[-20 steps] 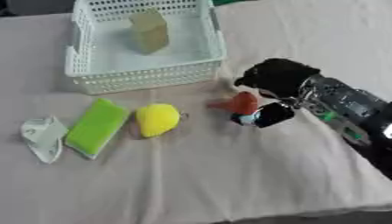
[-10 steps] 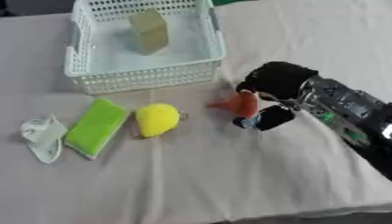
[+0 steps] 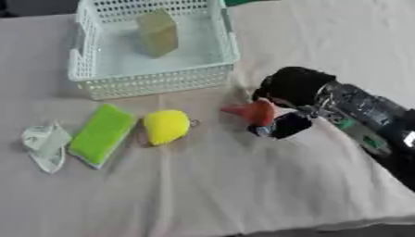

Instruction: Pick up objects on the table and place them in the box.

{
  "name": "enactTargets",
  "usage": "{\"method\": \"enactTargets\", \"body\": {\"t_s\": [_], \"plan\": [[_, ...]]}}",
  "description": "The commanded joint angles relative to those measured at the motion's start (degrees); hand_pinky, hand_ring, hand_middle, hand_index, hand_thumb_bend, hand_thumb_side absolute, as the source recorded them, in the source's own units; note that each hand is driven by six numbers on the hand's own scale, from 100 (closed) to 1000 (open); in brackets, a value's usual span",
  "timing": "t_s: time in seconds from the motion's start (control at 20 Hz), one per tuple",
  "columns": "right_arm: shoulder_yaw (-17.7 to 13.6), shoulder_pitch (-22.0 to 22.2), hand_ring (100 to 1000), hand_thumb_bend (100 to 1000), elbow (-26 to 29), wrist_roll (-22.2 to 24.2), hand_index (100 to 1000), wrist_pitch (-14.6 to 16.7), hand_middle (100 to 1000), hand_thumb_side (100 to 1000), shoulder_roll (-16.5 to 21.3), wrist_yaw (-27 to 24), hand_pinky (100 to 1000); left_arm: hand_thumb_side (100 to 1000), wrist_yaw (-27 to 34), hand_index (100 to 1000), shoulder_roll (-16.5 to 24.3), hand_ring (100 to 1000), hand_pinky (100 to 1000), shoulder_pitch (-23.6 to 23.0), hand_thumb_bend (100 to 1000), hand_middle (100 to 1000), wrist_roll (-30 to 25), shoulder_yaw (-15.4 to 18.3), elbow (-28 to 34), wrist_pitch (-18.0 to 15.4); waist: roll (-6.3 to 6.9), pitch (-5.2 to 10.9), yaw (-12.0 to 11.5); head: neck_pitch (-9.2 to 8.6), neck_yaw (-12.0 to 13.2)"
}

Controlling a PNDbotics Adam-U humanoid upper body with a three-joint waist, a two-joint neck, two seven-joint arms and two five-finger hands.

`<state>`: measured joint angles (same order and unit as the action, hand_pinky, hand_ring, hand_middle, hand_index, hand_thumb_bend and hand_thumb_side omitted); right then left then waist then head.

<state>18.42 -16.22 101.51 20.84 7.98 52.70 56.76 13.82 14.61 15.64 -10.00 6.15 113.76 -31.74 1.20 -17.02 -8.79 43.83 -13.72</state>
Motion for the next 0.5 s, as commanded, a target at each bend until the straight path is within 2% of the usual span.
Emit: {"method": "enactTargets", "body": {"t_s": [0.05, 0.5], "plan": [[-0.36, -0.75, 643, 419, 0.01, -0.32, 802, -0.32, 525, 892, 1.59, -0.73, 759, 1000, -0.28, 876, 0.44, 981, 1000, 0.83, 130, 899, 0.23, -0.11, 0.83, 0.02, -0.16, 0.79, -0.02, 0.29, -0.19], [-0.28, -0.80, 611, 395, -1.35, 0.05, 761, -0.25, 487, 837, 1.46, -1.04, 746, 1000, -0.59, 870, 0.38, 981, 1000, 0.81, 129, 893, 0.44, -0.06, 0.83, 0.01, -0.18, 0.69, -0.09, 0.29, -0.29]]}}
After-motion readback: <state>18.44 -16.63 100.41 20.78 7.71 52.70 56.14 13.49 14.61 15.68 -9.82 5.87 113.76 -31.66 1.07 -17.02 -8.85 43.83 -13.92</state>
